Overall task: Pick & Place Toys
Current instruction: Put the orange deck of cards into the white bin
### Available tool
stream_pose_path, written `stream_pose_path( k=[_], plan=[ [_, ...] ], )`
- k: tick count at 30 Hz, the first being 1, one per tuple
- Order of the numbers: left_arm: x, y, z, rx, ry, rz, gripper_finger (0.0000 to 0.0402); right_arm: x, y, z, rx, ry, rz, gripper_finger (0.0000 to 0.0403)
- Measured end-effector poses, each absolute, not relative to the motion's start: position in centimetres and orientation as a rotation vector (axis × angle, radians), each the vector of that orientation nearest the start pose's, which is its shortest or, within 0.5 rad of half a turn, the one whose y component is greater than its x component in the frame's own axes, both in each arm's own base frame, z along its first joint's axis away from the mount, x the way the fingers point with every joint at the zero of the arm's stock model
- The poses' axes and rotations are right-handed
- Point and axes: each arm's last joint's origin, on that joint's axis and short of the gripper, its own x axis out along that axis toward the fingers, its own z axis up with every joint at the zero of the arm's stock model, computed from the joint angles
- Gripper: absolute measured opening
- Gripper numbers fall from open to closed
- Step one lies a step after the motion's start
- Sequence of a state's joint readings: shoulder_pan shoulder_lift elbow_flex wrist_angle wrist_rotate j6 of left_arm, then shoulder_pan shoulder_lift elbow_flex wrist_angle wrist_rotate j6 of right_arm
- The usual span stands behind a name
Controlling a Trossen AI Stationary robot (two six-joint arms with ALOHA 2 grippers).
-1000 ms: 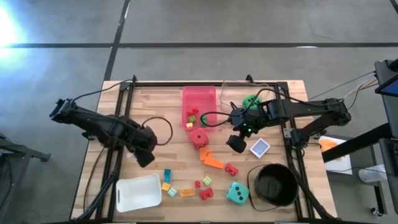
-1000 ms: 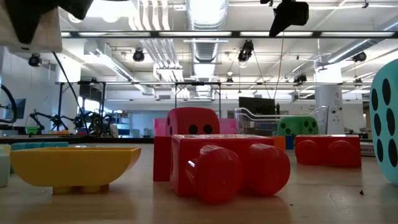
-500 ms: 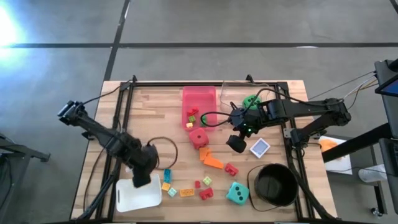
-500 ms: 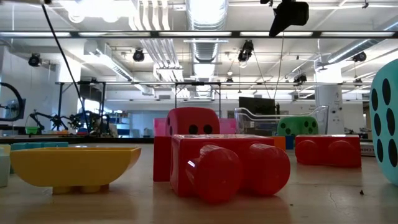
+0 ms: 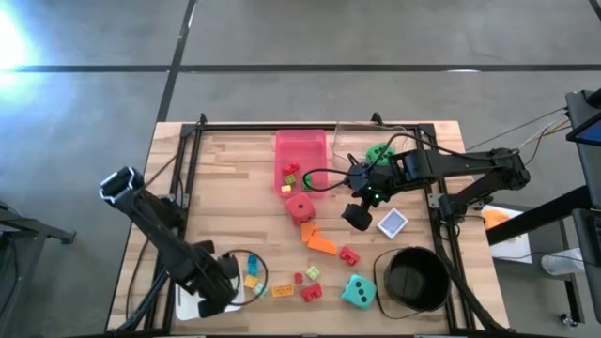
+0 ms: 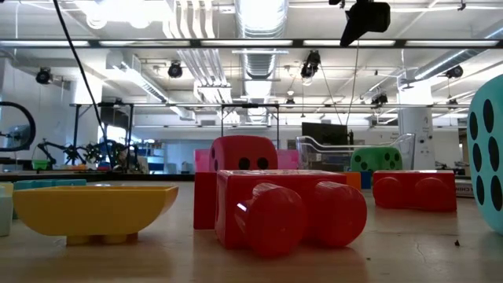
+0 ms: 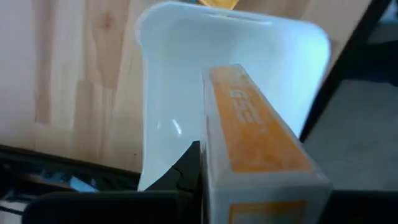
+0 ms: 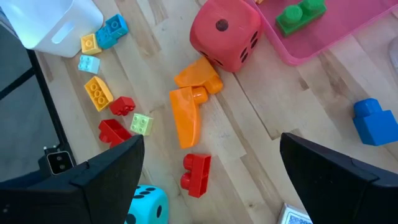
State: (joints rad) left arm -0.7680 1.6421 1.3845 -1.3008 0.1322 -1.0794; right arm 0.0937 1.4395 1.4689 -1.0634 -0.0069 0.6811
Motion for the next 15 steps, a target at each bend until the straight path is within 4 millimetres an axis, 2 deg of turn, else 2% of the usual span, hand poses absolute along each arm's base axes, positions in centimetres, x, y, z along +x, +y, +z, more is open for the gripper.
stream_pose_path(
  k=[8, 15],
  plan=[
    [21.9, -21.7, 23.8, -0.289, 1.63, 0.113, 0.0063, 27.7, 2.6, 34.9, 0.573, 1.02, -0.263, 0.0367],
    [20.5, -21.4, 21.5, -0.317, 1.633, 0.148, 0.0063, 27.7, 2.6, 34.9, 0.573, 1.02, -0.263, 0.0367]
  ],
)
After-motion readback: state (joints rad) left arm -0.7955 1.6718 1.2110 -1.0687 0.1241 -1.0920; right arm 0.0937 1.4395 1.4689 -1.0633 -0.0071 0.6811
